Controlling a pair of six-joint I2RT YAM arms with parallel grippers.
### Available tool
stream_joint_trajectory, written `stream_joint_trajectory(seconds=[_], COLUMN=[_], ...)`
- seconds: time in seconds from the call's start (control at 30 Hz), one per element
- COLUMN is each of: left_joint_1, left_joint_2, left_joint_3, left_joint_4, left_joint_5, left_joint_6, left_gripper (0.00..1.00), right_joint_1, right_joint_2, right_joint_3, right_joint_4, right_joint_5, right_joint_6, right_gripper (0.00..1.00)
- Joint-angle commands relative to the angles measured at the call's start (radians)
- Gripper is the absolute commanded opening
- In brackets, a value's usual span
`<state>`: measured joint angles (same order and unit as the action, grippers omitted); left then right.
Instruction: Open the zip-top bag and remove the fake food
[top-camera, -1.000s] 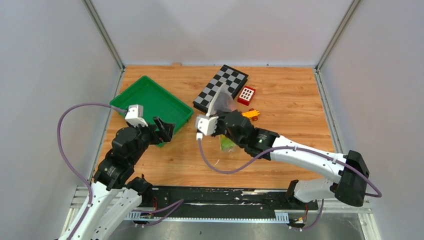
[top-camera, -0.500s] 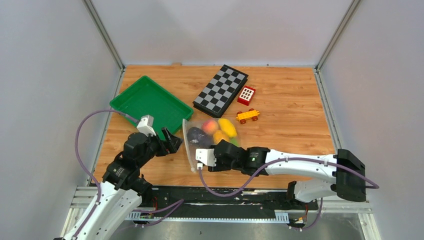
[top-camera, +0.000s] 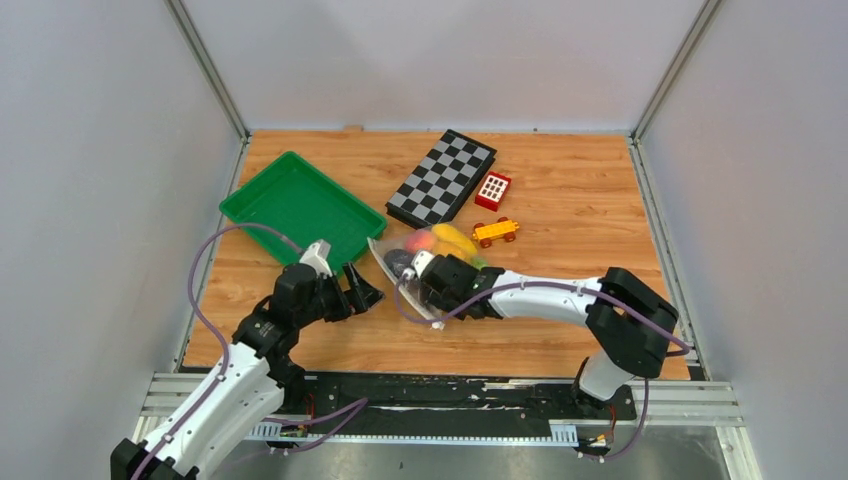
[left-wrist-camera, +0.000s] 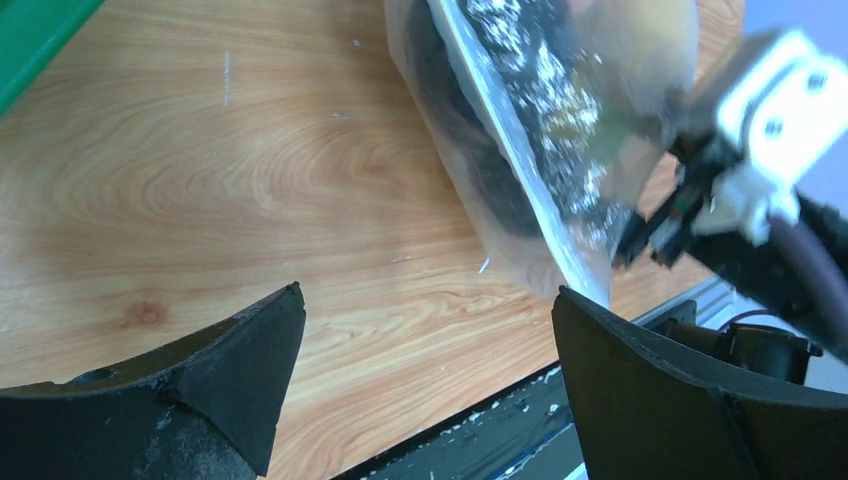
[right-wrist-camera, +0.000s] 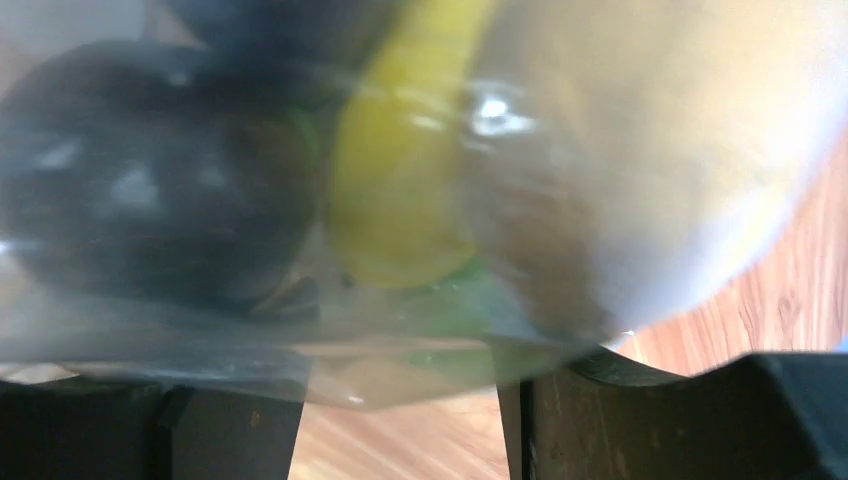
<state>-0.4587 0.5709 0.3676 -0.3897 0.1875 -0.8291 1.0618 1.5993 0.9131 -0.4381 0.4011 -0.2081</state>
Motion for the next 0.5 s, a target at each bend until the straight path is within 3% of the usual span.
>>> stream_joint_trajectory(seconds=[0.0, 0.23, 0.47], left_joint_1=[-0.004, -0.012, -0.113], left_joint_2=[0.041, 0.105, 0.093], left_joint_3=[-0.006, -0.069, -0.109], left_joint_4=[0.144, 0.335, 0.449], left_joint_5=[0.058, 0.147, 0.055], left_joint_6=[-0.032, -0.145, -0.238], left_gripper=[1.00, 1.00, 0.98], right_joint_1=[-0.103, -0.122, -0.122], right_joint_2=[0.026, -0.075, -0.274], right_joint_3=[0.084, 0.082, 0.015], right_joint_4=[0.014, 0.029, -0.084], right_joint_5=[0.205, 0.112, 0.026], right_joint_6=[0.150, 0.165, 0.382], right_gripper=[0.63, 0.68, 0.77])
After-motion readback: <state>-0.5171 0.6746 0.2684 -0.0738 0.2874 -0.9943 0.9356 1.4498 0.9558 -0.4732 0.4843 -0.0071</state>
